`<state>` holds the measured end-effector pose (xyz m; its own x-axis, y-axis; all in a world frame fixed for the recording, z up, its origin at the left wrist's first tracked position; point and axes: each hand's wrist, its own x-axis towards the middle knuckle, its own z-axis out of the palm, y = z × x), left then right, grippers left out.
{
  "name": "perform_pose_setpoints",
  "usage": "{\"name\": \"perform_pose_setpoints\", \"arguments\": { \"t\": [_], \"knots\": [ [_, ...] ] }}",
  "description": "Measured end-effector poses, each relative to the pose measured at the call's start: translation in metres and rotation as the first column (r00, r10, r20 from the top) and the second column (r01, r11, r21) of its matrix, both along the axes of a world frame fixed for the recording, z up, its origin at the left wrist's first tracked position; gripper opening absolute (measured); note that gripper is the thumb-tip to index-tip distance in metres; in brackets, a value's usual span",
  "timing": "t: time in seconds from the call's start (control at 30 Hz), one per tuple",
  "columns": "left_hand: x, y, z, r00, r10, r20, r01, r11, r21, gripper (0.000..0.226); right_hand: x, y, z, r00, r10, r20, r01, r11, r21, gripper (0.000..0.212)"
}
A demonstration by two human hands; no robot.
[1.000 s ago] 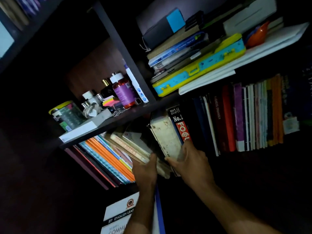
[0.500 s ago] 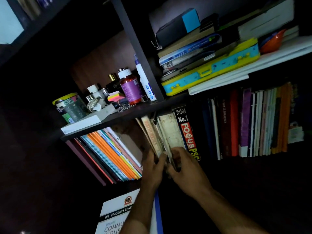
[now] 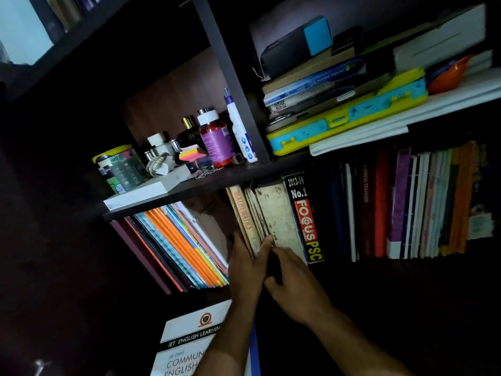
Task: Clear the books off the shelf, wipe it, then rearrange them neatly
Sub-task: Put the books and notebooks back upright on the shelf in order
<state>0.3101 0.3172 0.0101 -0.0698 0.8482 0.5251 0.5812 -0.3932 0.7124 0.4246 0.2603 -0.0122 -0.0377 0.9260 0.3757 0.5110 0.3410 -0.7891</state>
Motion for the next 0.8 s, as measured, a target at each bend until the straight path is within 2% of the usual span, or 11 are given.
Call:
{"name": "perform_pose_setpoints", "arguments": {
  "t": [0.1, 0.2, 0.27, 0.37, 0.47, 0.5, 0.6, 0.67, 0.7, 0.73, 0.8],
  "knots": [
    [0.003, -0.004, 0.003, 0.999, -0.026, -0.035, 0.026, 1.0, 0.0, 0.042, 0.006, 0.003, 0.0, 0.999, 0.019, -0.028, -0.019, 1.0, -0.013, 0.053],
    [0.0, -0.002, 0.0, 0.975, -0.198, 0.097, 0.207, 0.974, -0.095, 0.057, 0.011, 0.001, 0.006, 0.993, 0.017, -0.113, -0.02, 1.0, -0.02, 0.03],
    [-0.002, -0.004, -0.001, 0.958, -0.227, 0.173, 0.256, 0.953, -0.163, 0.066, 0.01, -0.002, 0.009, 0.994, 0.003, -0.111, -0.005, 1.0, -0.019, 0.019],
    [-0.002, -0.011, 0.011, 0.943, -0.248, 0.223, 0.293, 0.935, -0.199, 0.051, 0.007, -0.006, 0.008, 0.996, 0.043, -0.072, -0.045, 0.999, -0.026, 0.02],
    [-0.012, -0.021, 0.036, 0.945, -0.2, 0.26, 0.275, 0.915, -0.294, 0.053, 0.006, -0.01, 0.009, 0.995, 0.085, -0.059, -0.087, 0.996, -0.028, 0.023],
    [-0.017, -0.029, 0.047, 0.941, -0.209, 0.264, 0.293, 0.895, -0.337, 0.041, 0.005, -0.013, 0.009, 0.993, 0.102, -0.052, -0.104, 0.994, -0.023, 0.024],
    [-0.044, -0.054, 0.074, 0.942, -0.197, 0.271, 0.307, 0.832, -0.463, 0.035, -0.004, -0.024, 0.009, 0.979, 0.192, 0.064, -0.19, 0.981, -0.033, 0.025],
    [-0.075, -0.076, 0.081, 0.968, -0.158, 0.196, 0.238, 0.831, -0.503, 0.032, -0.011, -0.031, 0.008, 0.965, 0.217, 0.147, -0.214, 0.976, -0.042, 0.033],
    [-0.094, -0.085, 0.079, 0.99, -0.097, 0.098, 0.133, 0.858, -0.497, 0.027, -0.012, -0.032, 0.007, 0.958, 0.22, 0.185, -0.215, 0.976, -0.044, 0.033],
    [-0.116, -0.096, 0.074, 0.998, -0.012, -0.062, -0.019, 0.876, -0.482, 0.022, -0.013, -0.032, 0.006, 0.951, 0.226, 0.21, -0.219, 0.974, -0.053, 0.032],
    [-0.154, -0.12, 0.061, 0.905, 0.057, -0.422, -0.29, 0.808, -0.512, 0.025, -0.015, -0.033, 0.006, 0.941, 0.24, 0.237, -0.23, 0.971, -0.07, 0.034]
  ]
}}
